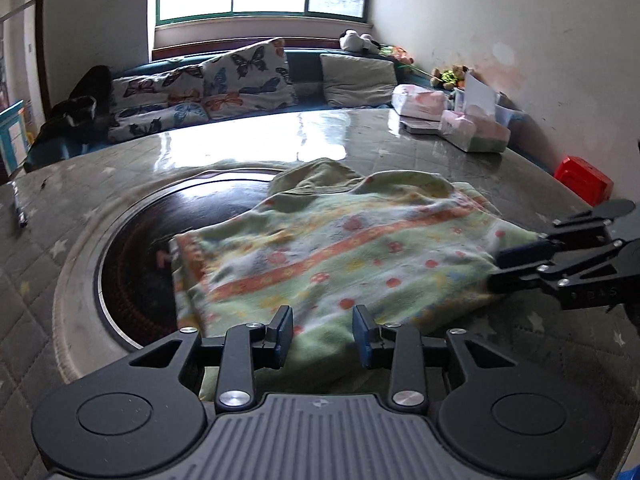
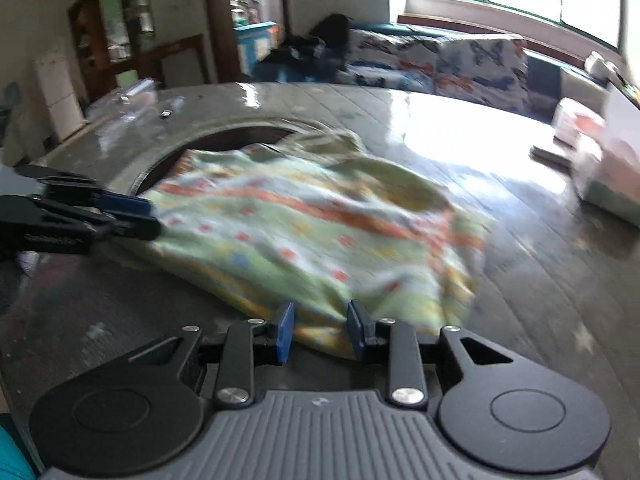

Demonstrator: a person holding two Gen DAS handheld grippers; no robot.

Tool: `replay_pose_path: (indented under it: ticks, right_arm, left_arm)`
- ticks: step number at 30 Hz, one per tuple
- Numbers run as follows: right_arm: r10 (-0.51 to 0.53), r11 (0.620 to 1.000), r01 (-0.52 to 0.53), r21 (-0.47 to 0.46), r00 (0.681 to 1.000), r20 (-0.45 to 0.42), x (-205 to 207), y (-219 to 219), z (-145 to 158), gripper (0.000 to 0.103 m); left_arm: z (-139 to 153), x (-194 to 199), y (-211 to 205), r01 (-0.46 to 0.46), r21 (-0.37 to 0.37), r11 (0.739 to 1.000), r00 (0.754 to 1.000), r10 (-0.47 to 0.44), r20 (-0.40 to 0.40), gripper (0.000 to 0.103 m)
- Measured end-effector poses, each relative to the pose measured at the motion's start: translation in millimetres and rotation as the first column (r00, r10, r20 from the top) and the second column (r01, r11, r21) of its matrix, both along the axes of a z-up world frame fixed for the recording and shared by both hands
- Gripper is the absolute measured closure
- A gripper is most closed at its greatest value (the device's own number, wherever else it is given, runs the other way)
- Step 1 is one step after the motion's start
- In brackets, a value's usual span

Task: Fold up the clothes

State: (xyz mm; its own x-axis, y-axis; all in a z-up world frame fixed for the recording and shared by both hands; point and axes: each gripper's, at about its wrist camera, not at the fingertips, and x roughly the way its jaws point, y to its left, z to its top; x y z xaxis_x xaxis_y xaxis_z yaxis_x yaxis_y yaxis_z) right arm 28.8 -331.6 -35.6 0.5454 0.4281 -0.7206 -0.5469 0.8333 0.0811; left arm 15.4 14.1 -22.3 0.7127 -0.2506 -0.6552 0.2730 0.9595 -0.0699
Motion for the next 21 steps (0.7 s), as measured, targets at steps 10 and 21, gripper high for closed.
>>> replay_pose_path:
  ticks: [10,21]
  right_arm:
    - [-0.053,0.998,0.052,0.024,0.998,0.042,12.0,-6.5,7.5,0.073]
    - [-0.039,0.999,0.037,0.026,0.997,0.072,37.1,6.5,17.8,0.074]
  left_arm:
    - [0.4,-3.3,8.4,-0.026,-0.014,1.0,1.0,0.026,-0.013,0.063]
    - [7.0,8.4,22.8,-0.08,-0.021,0.997,0.997,0.08,-0.023,0.061]
